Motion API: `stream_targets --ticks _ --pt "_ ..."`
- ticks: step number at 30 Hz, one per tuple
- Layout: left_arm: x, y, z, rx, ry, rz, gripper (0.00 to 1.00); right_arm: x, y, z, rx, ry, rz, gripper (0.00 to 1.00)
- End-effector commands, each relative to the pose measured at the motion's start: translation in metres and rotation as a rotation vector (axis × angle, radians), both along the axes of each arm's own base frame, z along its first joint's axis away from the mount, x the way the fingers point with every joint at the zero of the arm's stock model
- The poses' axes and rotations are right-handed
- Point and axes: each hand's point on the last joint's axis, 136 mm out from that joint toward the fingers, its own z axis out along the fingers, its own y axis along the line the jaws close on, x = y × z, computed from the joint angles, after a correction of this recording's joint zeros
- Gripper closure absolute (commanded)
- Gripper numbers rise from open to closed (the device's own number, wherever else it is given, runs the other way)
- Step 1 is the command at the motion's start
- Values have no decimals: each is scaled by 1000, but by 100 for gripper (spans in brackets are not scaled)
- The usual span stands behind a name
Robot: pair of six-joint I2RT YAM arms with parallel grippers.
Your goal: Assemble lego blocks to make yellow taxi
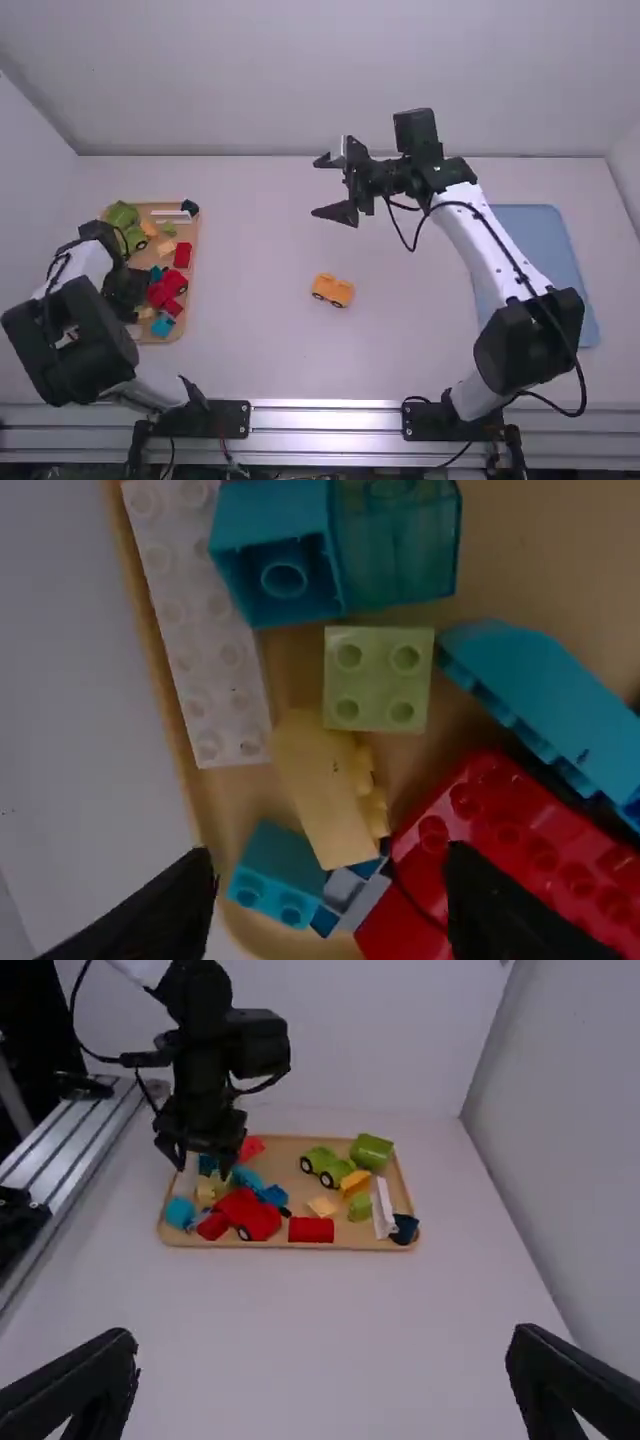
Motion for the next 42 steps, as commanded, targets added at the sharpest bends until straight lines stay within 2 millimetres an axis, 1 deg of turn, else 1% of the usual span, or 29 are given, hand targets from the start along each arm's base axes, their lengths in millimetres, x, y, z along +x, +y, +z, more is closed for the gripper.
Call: stream_targets --ticks 1,3,4,9,13,16,21,23,24,27,30,34,35,36,37,38,41,42 --pt "-7 -7 -12 -32 16 22 41 3 -1 -8 -12 16 -9 1" --pt "-6 -8 -16 -43 5 18 41 3 -1 -8 -12 16 -8 1" --pt "-7 -9 -20 -46 5 25 43 3 -1 -8 -13 17 -9 1" --pt "-8 -11 -31 -43 1 33 43 3 -2 -10 -14 20 -11 1" --pt "-6 -8 -42 -37 -9 58 50 2 -1 -9 -13 20 -8 2" --pt "-4 -6 -45 -25 -22 63 50 2 -1 -9 -13 20 -9 1" --pt "-4 -5 -51 -3 -45 107 55 2 -1 -9 -12 27 -11 1" --pt "-3 -8 -58 -18 -71 95 55 2 -1 -9 -13 26 -10 1" --pt "-3 -11 -60 -24 -71 92 57 2 -1 -9 -12 24 -10 1" --pt "-7 -11 -62 -18 -62 102 60 3 -1 -8 -8 18 -9 1" --pt "-7 -11 -63 -17 -67 102 61 3 -1 -8 -8 18 -9 1" --pt "-5 -11 -63 -20 -73 102 69 3 -1 -8 -9 21 -9 1" --pt "-6 -10 -63 -19 -74 106 79 3 -1 -8 -9 20 -9 1" --pt "-6 -11 -63 -20 -74 105 82 2 0 -8 -9 20 -8 1" --pt "-5 -11 -63 -20 -74 104 83 2 0 -8 -9 20 -8 1" --pt "-3 -12 -62 -28 -82 100 86 3 -1 -8 -9 20 -9 1" --pt "0 -12 -59 -48 -96 103 90 3 -1 -8 -7 15 -9 1" --pt "3 -10 -54 -50 -103 93 91 3 0 -8 -7 13 -9 1"
